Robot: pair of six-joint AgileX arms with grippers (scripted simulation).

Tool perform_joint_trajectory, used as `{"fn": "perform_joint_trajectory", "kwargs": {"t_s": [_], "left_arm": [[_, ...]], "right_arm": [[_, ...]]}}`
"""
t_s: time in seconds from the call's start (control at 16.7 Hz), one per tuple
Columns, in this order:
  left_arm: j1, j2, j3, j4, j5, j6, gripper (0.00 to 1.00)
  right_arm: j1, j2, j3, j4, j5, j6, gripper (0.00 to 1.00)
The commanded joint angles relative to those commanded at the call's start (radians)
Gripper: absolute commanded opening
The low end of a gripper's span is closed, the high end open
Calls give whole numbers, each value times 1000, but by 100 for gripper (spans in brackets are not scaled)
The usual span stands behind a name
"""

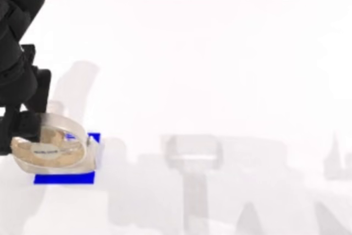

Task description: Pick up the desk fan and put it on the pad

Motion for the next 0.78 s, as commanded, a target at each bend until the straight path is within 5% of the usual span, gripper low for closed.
{"fn": "perform_joint_trajectory", "kwargs": {"t_s": [0.42, 0.78], "left_arm": [[0, 0, 0, 0, 0, 0, 98], [0, 0, 0, 0, 0, 0, 100]], "right_arm": [[0, 0, 0, 0, 0, 0, 100], [0, 0, 0, 0, 0, 0, 100]]}}
